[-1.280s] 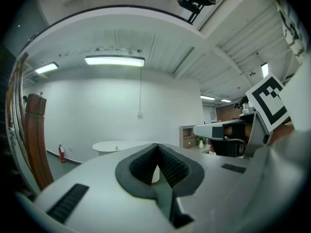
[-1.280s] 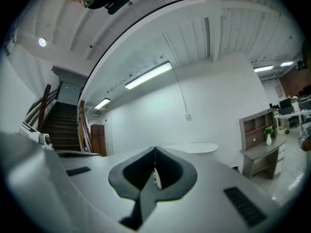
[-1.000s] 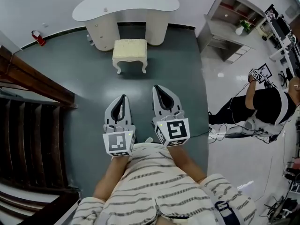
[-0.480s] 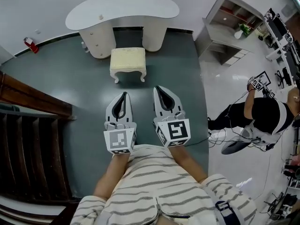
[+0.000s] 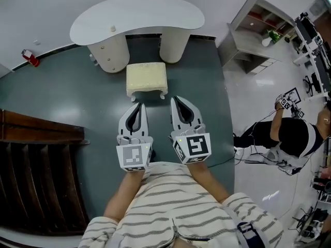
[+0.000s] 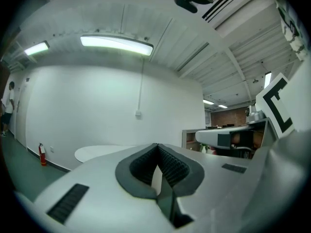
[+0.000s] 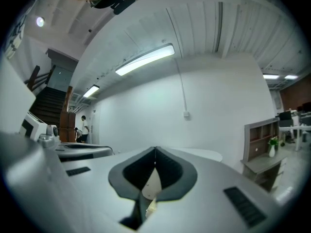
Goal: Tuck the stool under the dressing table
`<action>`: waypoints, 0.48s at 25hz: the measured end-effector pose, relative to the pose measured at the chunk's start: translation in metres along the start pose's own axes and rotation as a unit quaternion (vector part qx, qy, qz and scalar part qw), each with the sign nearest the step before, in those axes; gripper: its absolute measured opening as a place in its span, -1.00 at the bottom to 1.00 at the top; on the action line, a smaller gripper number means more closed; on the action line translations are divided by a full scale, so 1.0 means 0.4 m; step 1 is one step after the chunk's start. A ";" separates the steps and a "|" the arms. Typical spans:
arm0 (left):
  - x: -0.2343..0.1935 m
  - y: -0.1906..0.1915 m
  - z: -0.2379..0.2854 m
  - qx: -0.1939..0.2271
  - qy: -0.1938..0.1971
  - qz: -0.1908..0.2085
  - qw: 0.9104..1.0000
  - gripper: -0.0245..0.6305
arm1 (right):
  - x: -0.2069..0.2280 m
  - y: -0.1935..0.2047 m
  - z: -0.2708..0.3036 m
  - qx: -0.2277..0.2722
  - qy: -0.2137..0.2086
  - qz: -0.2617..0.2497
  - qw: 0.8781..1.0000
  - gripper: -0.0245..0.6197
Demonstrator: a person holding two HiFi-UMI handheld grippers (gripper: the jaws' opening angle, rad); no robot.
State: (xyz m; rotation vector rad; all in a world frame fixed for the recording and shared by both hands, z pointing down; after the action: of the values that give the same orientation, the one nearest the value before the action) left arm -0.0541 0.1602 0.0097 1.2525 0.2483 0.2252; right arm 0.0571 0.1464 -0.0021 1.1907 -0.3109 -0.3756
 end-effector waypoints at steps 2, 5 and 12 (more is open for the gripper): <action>-0.050 -0.015 0.038 -0.002 0.007 0.002 1.000 -0.91 | -0.007 -0.021 0.059 -0.002 0.007 0.003 1.000 -0.88; -0.108 -0.033 0.105 -0.005 0.017 0.002 1.000 -0.91 | -0.008 -0.046 0.144 -0.010 0.017 0.003 1.000 -0.88; -0.203 -0.039 0.207 -0.017 0.051 -0.004 0.999 -0.91 | -0.011 -0.069 0.281 -0.016 0.048 0.012 0.999 -0.88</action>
State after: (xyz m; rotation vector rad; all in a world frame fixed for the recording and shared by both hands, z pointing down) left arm -0.1053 0.0559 0.0242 1.2075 0.3372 0.2858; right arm 0.0022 0.0454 0.0103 1.1679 -0.2360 -0.3003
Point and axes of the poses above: the fingertips, and each gripper's own axes: z forward along the fingers, x to its right, y out of its underside, the point moved 1 cm from there along -z, backward along the fingers, and after that the axes turned 14 degrees about -x, right-handed, at the moved point
